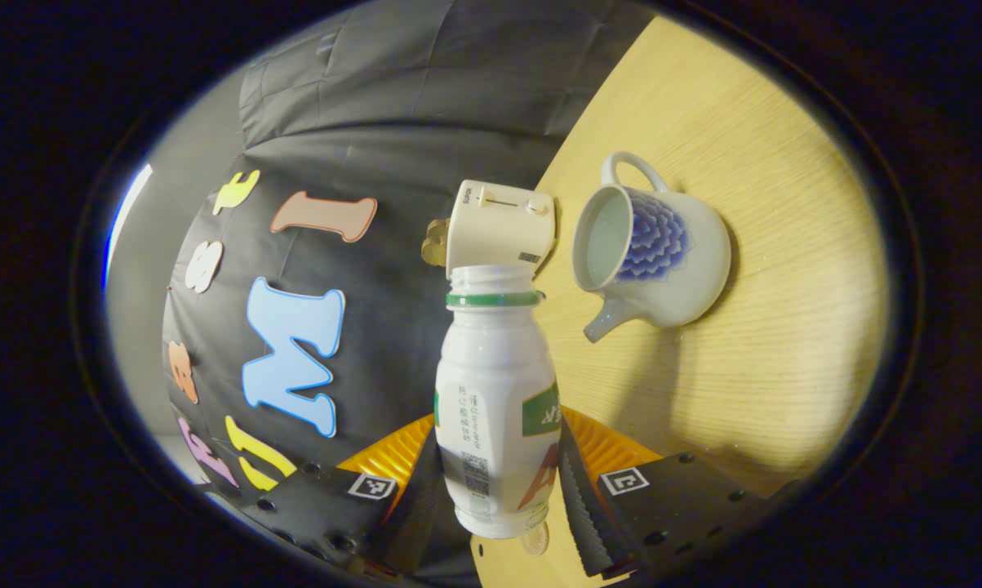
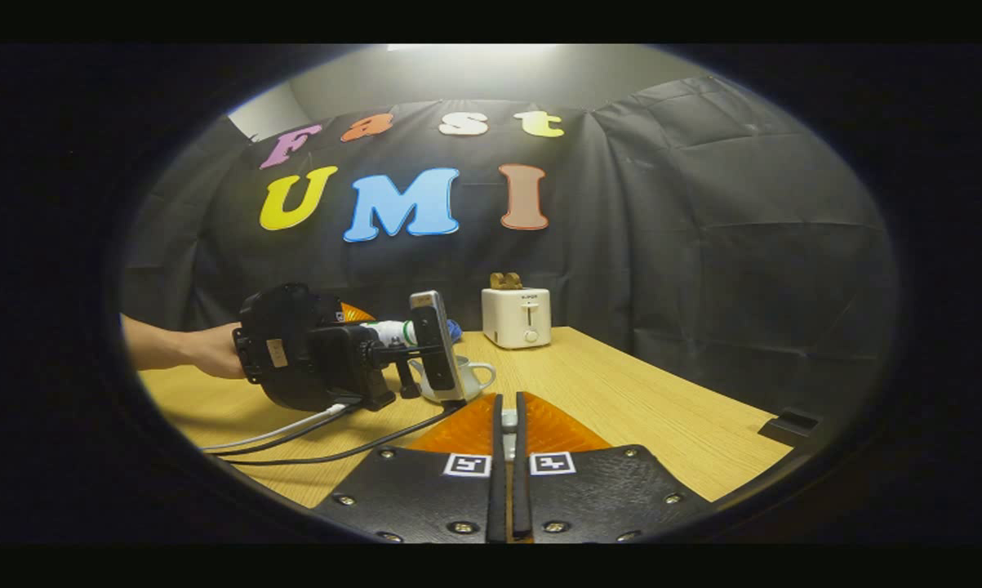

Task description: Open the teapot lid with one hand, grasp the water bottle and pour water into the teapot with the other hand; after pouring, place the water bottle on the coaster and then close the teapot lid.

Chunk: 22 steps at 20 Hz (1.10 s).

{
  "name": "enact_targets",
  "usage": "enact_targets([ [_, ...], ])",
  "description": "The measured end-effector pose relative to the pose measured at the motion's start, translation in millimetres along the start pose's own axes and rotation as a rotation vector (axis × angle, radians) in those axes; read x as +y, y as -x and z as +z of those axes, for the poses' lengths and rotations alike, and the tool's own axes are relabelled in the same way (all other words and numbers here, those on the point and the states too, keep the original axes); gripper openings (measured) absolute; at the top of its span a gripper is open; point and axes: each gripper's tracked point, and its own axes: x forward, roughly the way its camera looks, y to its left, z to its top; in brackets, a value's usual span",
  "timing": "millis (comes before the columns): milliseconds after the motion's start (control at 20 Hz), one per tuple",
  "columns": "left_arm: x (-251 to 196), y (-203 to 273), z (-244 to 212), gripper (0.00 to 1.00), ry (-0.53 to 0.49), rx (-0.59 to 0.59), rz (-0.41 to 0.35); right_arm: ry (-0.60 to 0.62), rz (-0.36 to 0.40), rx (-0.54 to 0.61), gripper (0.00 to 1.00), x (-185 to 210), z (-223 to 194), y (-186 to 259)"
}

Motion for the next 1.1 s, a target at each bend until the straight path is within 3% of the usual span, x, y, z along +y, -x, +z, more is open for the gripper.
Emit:
enact_targets([
  [300,3,2,4,0.82,-0.079,-0.012,-0.002,-0.012,-0.002,0.006,0.03,-2,-1,2],
  [450,6,1,7,0.76,-0.126,-0.02,0.002,-0.014,-0.003,0.006,0.03,-2,0,2],
  [550,8,-1,12,0.76,-0.151,-0.028,0.007,-0.018,-0.003,0.006,0.0,-3,0,3],
  [600,9,-2,12,0.82,-0.16,-0.03,0.006,-0.019,-0.005,0.006,0.0,-4,0,4],
  [700,10,-1,13,0.83,-0.175,-0.033,0.001,-0.022,-0.006,0.008,0.03,-4,0,3],
  [750,10,-1,14,0.69,-0.186,-0.034,0.0,-0.022,-0.006,0.008,0.03,-5,1,3],
  [900,10,0,15,0.76,-0.228,-0.039,0.003,-0.026,-0.006,0.007,0.03,-6,1,4],
  [950,10,0,16,0.83,-0.237,-0.039,0.0,-0.027,-0.007,0.006,0.03,-7,2,4],
  [1000,10,-1,15,0.7,-0.24,-0.041,-0.003,-0.029,-0.007,0.006,0.0,-7,2,4],
  [1050,9,0,15,0.82,-0.245,-0.037,-0.005,-0.031,-0.007,0.007,0.0,-7,2,4],
  [1100,11,-1,14,0.83,-0.252,-0.035,-0.004,-0.032,-0.006,0.008,0.0,-7,1,4],
])
